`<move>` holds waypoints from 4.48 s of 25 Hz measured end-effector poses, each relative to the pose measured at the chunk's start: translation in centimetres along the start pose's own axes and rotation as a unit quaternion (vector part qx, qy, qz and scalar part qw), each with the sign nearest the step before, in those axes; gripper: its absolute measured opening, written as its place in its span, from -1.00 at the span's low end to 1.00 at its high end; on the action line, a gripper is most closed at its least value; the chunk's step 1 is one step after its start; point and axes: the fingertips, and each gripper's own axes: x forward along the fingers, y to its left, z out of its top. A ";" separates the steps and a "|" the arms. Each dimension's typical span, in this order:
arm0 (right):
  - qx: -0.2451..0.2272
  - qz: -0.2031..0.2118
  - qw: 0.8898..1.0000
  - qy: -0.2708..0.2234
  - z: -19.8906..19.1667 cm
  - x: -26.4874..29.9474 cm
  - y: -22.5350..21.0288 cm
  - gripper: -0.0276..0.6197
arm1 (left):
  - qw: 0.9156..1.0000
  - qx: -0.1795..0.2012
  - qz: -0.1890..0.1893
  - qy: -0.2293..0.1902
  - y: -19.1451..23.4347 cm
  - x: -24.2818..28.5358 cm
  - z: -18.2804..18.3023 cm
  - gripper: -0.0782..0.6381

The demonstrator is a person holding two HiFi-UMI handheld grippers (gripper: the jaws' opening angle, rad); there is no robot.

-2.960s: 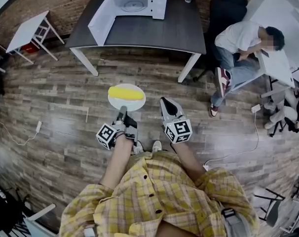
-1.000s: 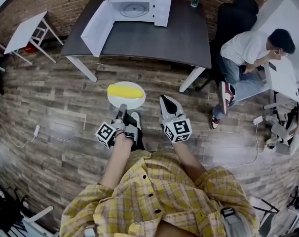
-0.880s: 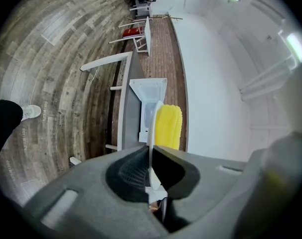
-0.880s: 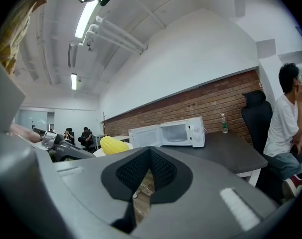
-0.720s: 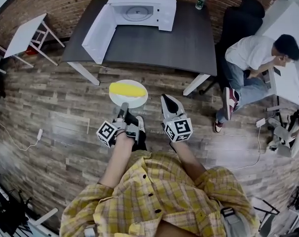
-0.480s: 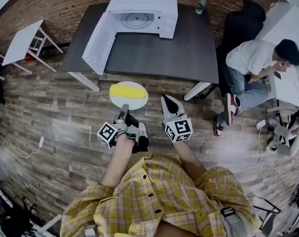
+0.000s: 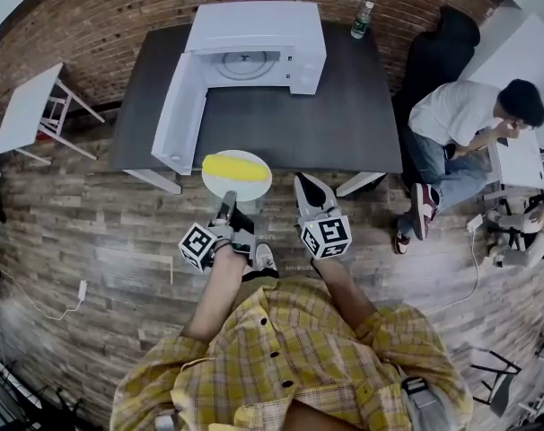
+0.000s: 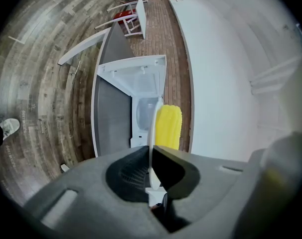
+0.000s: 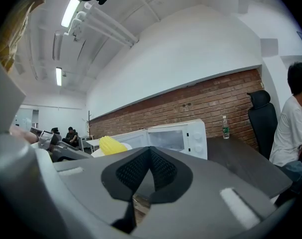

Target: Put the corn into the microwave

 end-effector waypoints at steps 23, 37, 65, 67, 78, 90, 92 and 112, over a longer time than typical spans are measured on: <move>-0.004 -0.046 0.999 0.001 1.2 7.5 -2.0 -0.91 | 0.999 -0.008 0.005 0.047 -0.3 8.3 4.6 -0.73; 0.009 -0.042 0.999 0.002 1.1 11.9 -5.7 -0.91 | 0.998 0.011 0.037 0.045 1.3 13.4 5.8 -0.73; 0.009 0.006 1.000 0.002 2.0 19.4 -12.1 -0.91 | 0.999 0.009 0.041 0.013 2.2 24.3 6.9 -0.72; 0.011 0.008 1.000 0.002 2.1 19.5 -12.2 -0.91 | 0.999 0.005 0.039 0.010 2.1 24.9 7.0 -0.72; 0.015 0.011 1.000 0.009 1.4 20.1 -13.2 -0.91 | 0.999 0.009 0.053 0.002 4.3 28.0 7.9 -0.73; 0.014 0.021 0.999 0.025 0.5 21.5 -14.0 -0.91 | 0.998 -0.001 0.068 -0.012 6.0 31.5 8.9 -0.72; 0.014 0.021 0.999 0.027 0.4 21.8 -14.2 -0.91 | 0.997 -0.004 0.070 -0.014 6.2 32.1 9.1 -0.73; 0.014 0.025 0.999 0.040 -0.2 23.4 -16.1 -0.91 | 0.995 -0.015 0.092 -0.037 8.6 37.0 10.9 -0.72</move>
